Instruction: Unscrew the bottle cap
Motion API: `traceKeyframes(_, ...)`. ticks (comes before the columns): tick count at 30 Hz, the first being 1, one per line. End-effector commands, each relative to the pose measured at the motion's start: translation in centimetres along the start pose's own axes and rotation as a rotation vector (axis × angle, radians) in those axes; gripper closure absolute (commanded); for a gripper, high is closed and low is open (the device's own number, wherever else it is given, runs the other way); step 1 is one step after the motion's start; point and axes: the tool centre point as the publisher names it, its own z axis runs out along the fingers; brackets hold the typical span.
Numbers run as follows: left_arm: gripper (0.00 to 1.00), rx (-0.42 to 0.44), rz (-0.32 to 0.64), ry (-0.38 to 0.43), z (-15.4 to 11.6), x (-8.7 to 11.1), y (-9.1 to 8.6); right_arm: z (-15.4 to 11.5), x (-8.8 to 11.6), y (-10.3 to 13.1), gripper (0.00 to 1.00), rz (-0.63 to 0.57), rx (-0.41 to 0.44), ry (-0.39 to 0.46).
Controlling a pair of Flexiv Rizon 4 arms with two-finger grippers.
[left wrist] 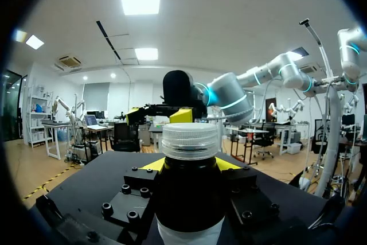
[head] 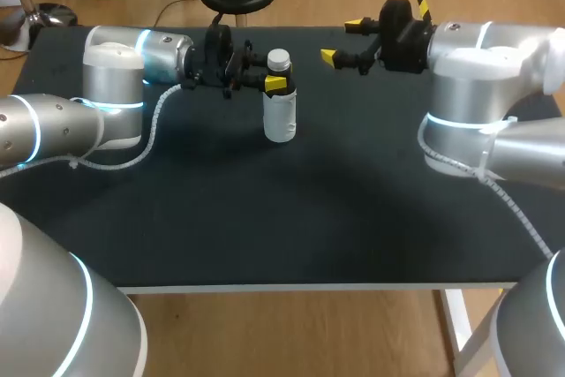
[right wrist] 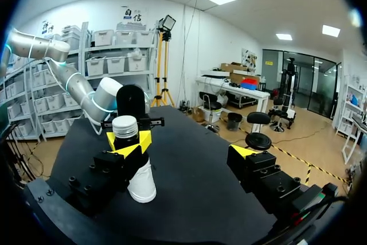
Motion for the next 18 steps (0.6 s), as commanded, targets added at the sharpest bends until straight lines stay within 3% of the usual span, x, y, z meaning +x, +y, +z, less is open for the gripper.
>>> traceKeyframes(1,1.00,0.003,0.004,0.000,0.0,0.0,0.1,0.1,0.1,-0.1,0.00,0.000,-0.002,-0.006)
traceKeyframes(11,1.00,0.003,0.004,0.000,0.0,0.0,0.1,0.5,1.0,0.3,0.00,-0.020,-0.034,-0.022)
traceKeyframes(18,1.00,0.003,0.004,0.000,0.0,0.0,0.1,1.5,3.1,0.7,0.00,-0.014,-0.070,0.007)
